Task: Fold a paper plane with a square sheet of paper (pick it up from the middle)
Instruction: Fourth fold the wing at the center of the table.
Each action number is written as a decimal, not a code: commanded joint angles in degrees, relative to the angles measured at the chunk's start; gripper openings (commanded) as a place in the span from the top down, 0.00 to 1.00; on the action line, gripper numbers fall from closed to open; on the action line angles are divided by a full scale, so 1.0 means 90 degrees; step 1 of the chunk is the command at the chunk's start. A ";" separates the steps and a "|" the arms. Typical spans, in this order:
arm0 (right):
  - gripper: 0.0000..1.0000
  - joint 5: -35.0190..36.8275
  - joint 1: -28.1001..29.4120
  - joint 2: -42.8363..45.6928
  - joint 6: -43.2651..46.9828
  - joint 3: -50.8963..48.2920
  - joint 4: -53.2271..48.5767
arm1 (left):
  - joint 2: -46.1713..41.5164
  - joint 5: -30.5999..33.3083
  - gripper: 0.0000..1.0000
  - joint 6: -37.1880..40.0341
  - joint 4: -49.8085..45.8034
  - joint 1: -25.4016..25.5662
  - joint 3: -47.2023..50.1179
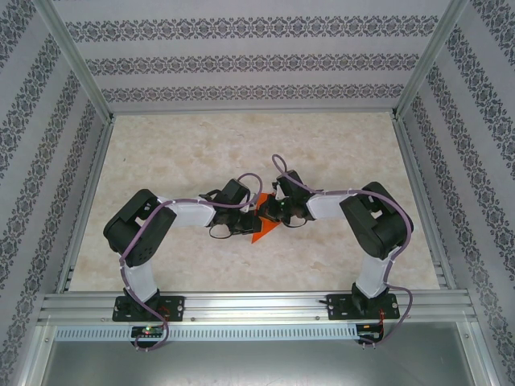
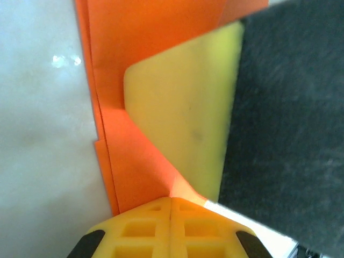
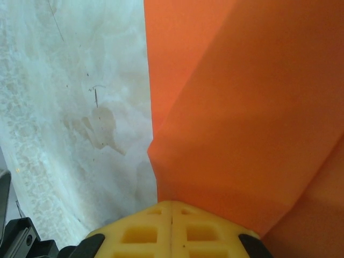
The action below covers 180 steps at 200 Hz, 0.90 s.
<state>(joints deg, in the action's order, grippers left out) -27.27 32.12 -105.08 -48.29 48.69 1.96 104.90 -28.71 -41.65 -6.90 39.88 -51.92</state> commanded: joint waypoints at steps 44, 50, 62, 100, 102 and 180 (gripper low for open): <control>0.93 0.0551 -0.0771 -0.0512 0.0572 0.0612 -0.0373 | 0.0536 0.0952 1.00 0.0329 -0.1343 0.0112 0.0549; 0.93 0.0573 -0.0828 -0.0561 0.0609 0.0661 -0.0402 | 0.0539 0.0960 1.00 0.0328 -0.1343 0.0110 0.0568; 0.93 0.0530 -0.0969 -0.0654 0.0651 0.0705 -0.0377 | 0.0543 0.0954 1.00 0.0340 -0.1352 0.0113 0.0586; 0.92 0.0310 -0.1332 -0.0822 0.0847 0.0876 -0.0333 | 0.0556 0.0916 1.00 0.0349 -0.1349 0.0130 0.0580; 0.92 0.0299 -0.1347 -0.0831 0.0857 0.0886 -0.0332 | 0.0560 0.0920 1.00 0.0350 -0.1352 0.0130 0.0570; 0.90 0.0101 -0.1849 -0.1129 0.1097 0.1294 -0.0413 | 0.0614 0.0858 1.00 0.0406 -0.1354 0.0169 0.0533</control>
<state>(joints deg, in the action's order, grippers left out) -33.30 18.17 -112.55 -41.78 58.72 -2.24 104.97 -27.44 -39.44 -6.00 40.16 -51.37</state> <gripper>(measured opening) 0.094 0.053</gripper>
